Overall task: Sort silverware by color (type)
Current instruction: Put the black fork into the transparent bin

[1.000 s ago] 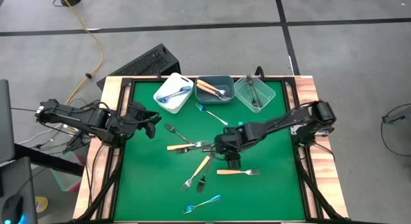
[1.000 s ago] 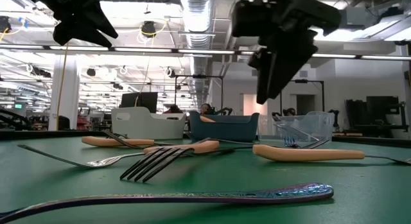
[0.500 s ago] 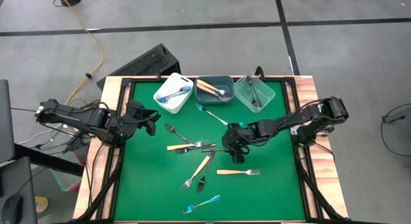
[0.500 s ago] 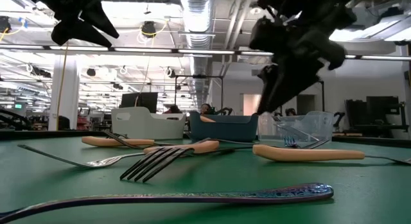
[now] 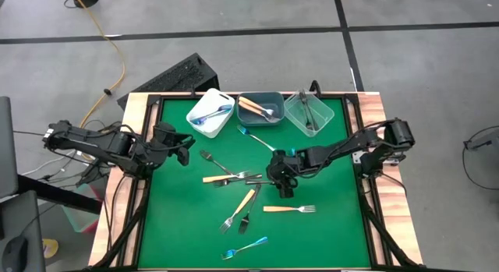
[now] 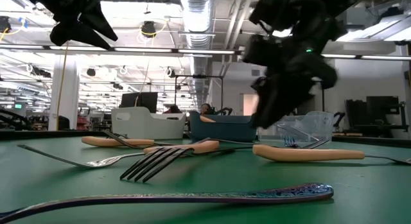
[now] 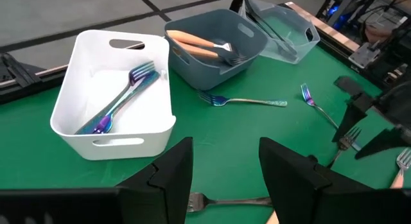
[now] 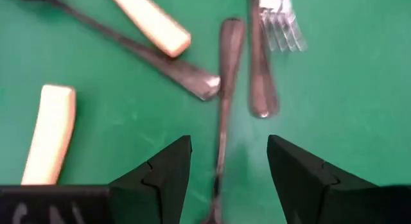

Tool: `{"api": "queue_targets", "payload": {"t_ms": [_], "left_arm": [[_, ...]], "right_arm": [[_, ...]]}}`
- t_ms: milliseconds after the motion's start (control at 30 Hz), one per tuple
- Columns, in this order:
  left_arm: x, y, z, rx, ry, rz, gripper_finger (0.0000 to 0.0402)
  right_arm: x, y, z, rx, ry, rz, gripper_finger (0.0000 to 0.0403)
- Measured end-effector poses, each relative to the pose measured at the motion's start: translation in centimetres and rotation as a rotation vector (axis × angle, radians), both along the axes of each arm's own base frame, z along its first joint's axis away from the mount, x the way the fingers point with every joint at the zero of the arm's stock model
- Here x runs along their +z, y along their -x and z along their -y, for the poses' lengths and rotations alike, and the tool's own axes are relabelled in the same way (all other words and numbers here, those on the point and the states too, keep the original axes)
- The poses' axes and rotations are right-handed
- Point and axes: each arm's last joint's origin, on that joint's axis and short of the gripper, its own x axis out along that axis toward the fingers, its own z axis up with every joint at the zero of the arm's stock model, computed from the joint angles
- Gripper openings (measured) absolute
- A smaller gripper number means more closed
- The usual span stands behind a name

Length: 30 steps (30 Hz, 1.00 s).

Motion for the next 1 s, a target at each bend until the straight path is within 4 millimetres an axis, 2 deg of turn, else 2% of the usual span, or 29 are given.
{"api": "queue_targets", "payload": {"t_ms": [133, 267, 400, 533, 1000], "left_arm": [[0.0, 0.0, 0.0, 0.000, 0.000, 0.001, 0.0162], [0.0, 0.0, 0.0, 0.003, 0.004, 0.004, 0.0162], [0.0, 0.0, 0.0, 0.004, 0.005, 0.006, 0.0162], [0.0, 0.0, 0.0, 0.004, 0.006, 0.006, 0.0162], [0.0, 0.0, 0.0, 0.003, 0.000, 0.003, 0.0162]], "right_arm": [[-0.7, -0.2, -0.1, 0.004, -0.001, -0.015, 0.0218], [-2.5, -0.2, -0.4, -0.007, -0.001, -0.077, 0.0218], [-3.5, -0.6, -0.8, -0.039, -0.016, -0.094, 0.0218], [-3.8, -0.5, -1.2, -0.047, -0.013, -0.109, 0.0206], [-3.9, -0.1, -1.2, -0.127, -0.036, -0.147, 0.0062]]}}
